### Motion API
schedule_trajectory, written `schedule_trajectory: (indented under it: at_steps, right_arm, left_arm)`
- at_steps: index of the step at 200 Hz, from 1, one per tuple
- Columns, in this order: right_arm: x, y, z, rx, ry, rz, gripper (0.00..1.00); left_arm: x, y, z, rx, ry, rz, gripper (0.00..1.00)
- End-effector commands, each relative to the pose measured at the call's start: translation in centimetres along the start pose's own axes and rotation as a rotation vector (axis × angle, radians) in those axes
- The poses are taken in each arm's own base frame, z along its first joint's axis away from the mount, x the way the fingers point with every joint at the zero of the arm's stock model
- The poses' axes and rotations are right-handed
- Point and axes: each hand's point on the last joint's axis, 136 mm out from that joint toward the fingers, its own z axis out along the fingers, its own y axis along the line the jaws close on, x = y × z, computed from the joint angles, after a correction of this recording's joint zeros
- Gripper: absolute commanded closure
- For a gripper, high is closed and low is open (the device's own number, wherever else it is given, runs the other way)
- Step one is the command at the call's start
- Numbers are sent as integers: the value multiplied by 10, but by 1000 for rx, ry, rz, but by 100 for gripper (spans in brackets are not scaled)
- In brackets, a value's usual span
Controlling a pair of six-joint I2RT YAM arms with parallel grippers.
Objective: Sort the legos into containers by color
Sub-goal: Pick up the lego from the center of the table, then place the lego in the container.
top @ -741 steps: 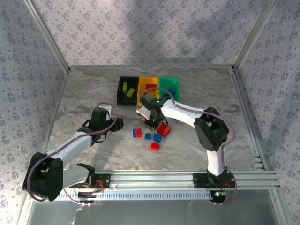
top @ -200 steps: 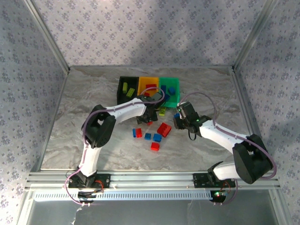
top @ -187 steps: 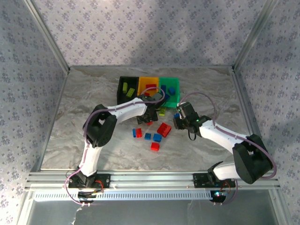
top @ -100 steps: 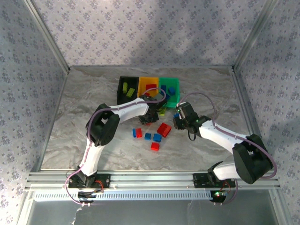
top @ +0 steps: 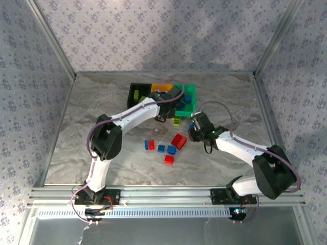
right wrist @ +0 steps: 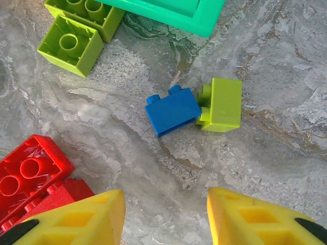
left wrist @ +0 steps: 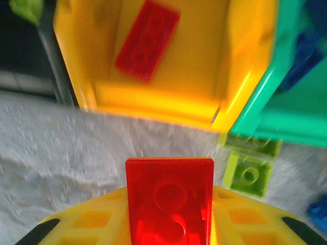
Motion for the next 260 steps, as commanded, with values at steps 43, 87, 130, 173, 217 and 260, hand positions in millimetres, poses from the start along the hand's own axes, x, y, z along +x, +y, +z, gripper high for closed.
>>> schedule_trajectory:
  at_steps: [43,87,130,173,217,260]
  right_arm:
    - [-2,-3,0,29,-20,-17,52]
    - [-3,4,-1,18,-33,-44,52]
    - [-5,7,-3,18,-43,-56,52]
    - [-4,7,-3,18,-44,-59,52]
    - [-4,13,-3,-26,-55,-55,52]
    - [2,31,-6,-151,-55,0,47]
  left_arm:
    - [-80,-18,21,-50,-178,276,65]
    - [-102,-24,53,-79,-177,309,65]
    - [-102,-17,60,-91,-159,301,63]
    - [-93,-24,58,-29,-126,315,47]
    - [-91,-22,36,22,-121,294,46]
    - [-73,-10,5,116,-125,249,46]
